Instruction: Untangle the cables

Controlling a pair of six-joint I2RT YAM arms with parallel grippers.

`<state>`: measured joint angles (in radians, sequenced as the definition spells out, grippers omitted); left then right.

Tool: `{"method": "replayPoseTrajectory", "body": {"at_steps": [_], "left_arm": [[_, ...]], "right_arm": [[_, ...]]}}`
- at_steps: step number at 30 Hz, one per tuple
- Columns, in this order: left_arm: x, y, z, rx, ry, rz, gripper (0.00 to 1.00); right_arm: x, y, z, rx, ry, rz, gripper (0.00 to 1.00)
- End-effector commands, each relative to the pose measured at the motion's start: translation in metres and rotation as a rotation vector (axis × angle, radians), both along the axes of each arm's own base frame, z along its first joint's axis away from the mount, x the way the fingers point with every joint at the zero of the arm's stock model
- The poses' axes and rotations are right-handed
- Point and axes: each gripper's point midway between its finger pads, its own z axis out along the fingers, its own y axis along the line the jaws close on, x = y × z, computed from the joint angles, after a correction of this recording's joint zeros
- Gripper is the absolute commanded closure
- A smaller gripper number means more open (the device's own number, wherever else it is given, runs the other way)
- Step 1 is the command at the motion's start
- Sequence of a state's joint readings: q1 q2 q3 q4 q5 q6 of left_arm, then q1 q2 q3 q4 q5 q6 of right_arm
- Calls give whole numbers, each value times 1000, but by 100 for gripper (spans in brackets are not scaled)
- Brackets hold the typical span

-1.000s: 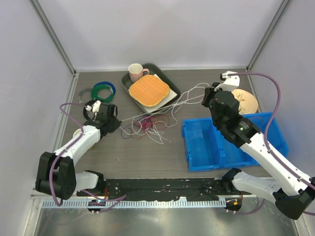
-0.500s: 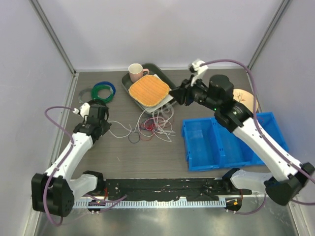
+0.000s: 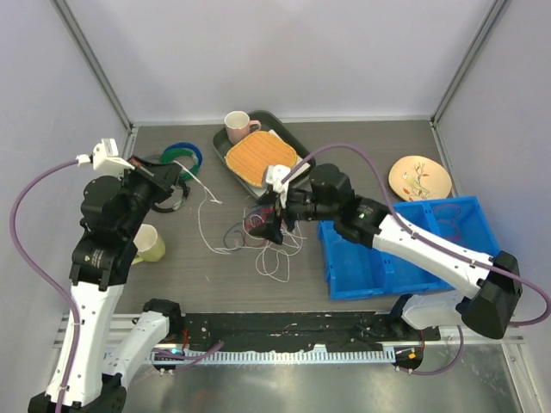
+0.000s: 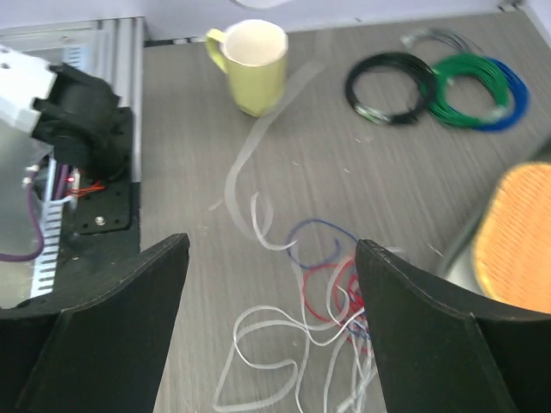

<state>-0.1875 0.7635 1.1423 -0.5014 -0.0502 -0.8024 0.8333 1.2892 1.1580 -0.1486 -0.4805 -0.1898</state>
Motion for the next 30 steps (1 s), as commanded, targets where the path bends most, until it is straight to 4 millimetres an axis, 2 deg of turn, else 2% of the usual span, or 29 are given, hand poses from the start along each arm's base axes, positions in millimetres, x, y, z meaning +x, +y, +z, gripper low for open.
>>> {"method": "replayPoseTrajectory", "body": {"at_steps": [1,3,4,6,8,9,11,13,14,15,17,21,25,28,30], "left_arm": [[-10,-27,20,-21,-63,-165,100],[-14,-28,27,-26,-81,-174,100],[-15,-28,29,-30,-85,-172,100],[-16,-26,31,-33,-92,-163,100],[-18,-25,37,-29,-99,-162,100],[-19,-25,37,-27,-93,-160,100],[-21,-22,42,-23,-100,-148,100],[-23,-20,46,-24,-112,-141,100],[-24,-20,45,-24,-108,-140,100],[-24,-20,45,-25,-109,-140,100],[-25,-20,46,-27,-112,-139,100],[-22,-18,43,-22,-100,-128,100],[-21,-17,43,-17,-93,-121,100],[-21,-17,43,-18,-95,-121,100],[-21,-15,42,-15,-94,-113,100]], "right_arm": [[-2,32,48,206,-160,35,16],[0,44,40,223,-106,51,16],[1,59,29,250,-6,67,16],[-9,76,12,259,72,111,17],[-5,93,-19,245,81,99,17],[-5,100,-26,249,69,93,17],[-1,109,-63,198,95,95,17],[0,115,-74,208,96,109,17],[-4,119,-94,186,122,137,17],[-3,122,-95,206,113,150,17],[-6,129,-118,184,138,187,18],[-11,140,-145,169,210,213,19],[-13,144,-167,146,242,216,20],[-8,145,-173,146,240,196,20],[-3,147,-172,156,242,168,31]]}}
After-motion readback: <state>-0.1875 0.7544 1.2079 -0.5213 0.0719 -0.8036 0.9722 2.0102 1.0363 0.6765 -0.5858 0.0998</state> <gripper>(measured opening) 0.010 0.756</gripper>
